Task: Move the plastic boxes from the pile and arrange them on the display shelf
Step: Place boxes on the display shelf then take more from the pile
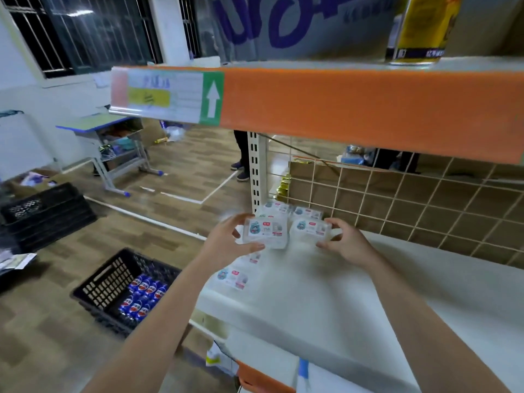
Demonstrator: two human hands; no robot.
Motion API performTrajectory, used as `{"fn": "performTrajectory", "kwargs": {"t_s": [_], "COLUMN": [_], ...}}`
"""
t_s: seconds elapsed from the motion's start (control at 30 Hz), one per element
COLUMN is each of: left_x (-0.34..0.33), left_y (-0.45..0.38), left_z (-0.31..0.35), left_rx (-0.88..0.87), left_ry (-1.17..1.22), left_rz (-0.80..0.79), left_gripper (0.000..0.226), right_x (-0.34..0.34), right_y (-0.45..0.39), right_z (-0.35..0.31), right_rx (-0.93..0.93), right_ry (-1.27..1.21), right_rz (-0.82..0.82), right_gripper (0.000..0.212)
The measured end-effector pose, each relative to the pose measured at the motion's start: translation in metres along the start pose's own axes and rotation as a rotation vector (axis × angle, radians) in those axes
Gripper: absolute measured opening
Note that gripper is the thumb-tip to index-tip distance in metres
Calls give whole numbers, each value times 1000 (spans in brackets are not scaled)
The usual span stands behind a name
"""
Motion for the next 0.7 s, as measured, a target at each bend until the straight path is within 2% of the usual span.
{"fn": "performTrajectory", "kwargs": {"t_s": [0.2, 0.33, 0.5, 0.7], "left_x": [-11, -13, -18, -27], "left_y": [-17, -26, -31, -34], "left_z": [-7, -7, -6, 1], "left_rx": [-54, -91, -214, -289], "left_ry": [-2, 10, -7, -61], "left_rz": [-53, -101, -166, -225], "left_gripper": [66, 63, 63, 63], "right_x": [-16, -24, -27, -30], "right_y": [-24, -27, -28, -29], "right_z": [8, 12, 23, 26], "right_rx": [-48, -60, -146, -150], "right_ry": [62, -5, -11, 31], "right_rz": [31, 90, 138, 221], "right_gripper": [72, 71, 71, 68]}}
Point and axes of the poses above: each hand's wrist, its own y-axis away from the middle knuckle, its own x-axis out of the back of the hand, z = x × y, the point moved 6 cm from there along -y, towards the middle knuckle, and after that the axes turned 15 degrees about -y, right-handed, at the moved point
